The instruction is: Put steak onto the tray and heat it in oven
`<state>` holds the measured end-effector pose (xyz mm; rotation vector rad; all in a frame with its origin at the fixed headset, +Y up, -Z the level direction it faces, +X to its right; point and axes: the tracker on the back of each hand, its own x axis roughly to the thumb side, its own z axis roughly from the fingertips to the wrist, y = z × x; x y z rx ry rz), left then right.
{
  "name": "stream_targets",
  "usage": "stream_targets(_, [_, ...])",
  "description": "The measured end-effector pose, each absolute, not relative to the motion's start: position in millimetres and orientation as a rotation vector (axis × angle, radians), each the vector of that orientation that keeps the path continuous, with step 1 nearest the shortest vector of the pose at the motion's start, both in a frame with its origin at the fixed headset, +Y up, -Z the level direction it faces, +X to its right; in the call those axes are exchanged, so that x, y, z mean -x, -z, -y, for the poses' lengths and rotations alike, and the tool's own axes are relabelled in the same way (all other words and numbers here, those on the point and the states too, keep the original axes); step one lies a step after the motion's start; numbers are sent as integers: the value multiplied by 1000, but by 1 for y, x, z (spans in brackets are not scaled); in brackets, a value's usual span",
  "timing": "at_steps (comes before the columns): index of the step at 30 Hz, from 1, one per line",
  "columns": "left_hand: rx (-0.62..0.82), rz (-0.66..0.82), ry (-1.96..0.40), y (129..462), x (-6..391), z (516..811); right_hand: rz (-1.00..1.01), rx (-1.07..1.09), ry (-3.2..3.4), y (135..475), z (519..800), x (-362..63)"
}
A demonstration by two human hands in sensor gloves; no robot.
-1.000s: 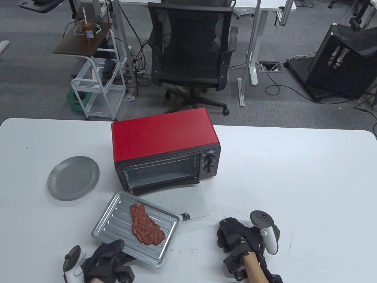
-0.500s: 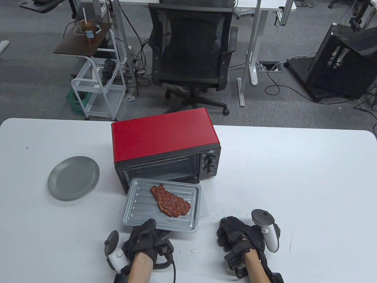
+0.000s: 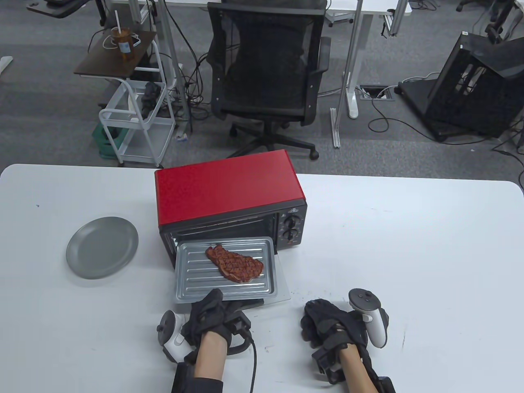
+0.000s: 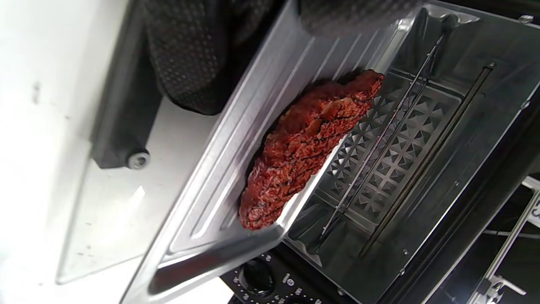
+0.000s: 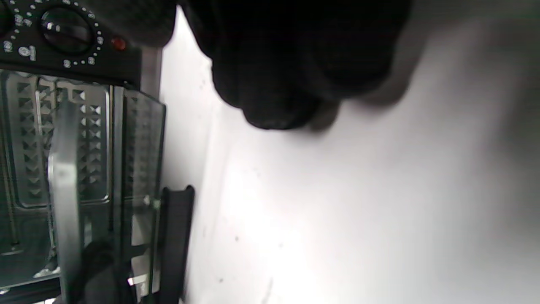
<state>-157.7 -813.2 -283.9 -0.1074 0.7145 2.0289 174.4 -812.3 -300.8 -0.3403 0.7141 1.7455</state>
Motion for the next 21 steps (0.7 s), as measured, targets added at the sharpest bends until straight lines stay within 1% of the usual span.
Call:
stream_targets(6, [70, -731, -2059, 301, 149, 812, -713, 342, -1745, 301, 812, -174])
stream_targets(12, [52, -734, -2025, 315, 146, 812, -715, 345, -1741, 301, 812, -174])
stream_targets(16, [43, -718, -1895, 324, 146, 811, -715, 345, -1741, 301, 812, -174])
stream_targets(21, [94, -660, -1704, 337, 150, 806, -717, 345, -1738, 302, 813, -174])
